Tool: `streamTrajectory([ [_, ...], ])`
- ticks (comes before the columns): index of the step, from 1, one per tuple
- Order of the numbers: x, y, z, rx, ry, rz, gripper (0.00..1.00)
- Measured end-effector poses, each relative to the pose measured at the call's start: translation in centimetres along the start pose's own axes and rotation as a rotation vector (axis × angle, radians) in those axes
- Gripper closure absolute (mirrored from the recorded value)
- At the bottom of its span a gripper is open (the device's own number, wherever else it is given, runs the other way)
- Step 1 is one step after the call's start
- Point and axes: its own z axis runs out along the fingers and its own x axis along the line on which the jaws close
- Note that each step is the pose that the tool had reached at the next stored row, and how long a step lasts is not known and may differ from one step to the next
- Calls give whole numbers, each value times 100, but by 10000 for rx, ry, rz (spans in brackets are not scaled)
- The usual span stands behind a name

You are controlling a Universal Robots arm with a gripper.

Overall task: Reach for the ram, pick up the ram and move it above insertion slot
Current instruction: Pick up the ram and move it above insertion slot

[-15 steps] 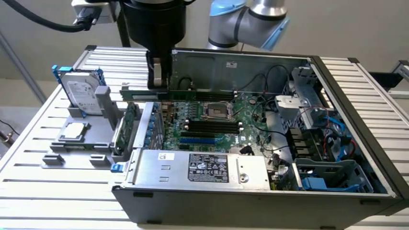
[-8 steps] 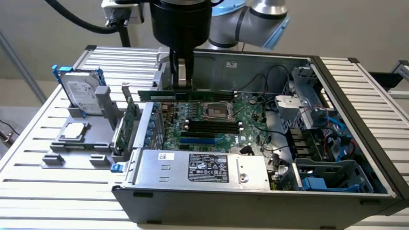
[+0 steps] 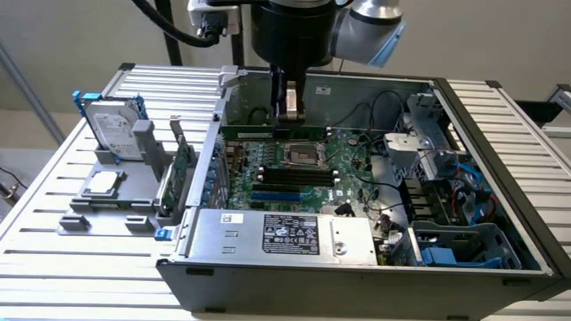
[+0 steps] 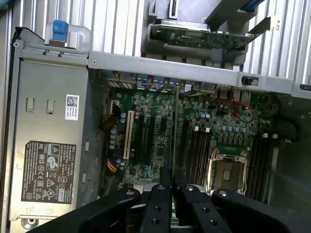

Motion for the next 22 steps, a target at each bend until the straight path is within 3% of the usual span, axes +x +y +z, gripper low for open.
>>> streamTrajectory([
  [7, -106, -203, 19, -13, 76, 2, 86],
  [12, -226, -316, 44, -21, 163, 5, 86],
  [17, -361, -399, 74, -27, 228, 8, 86],
  [22, -481, -449, 108, -27, 245, 13, 86],
])
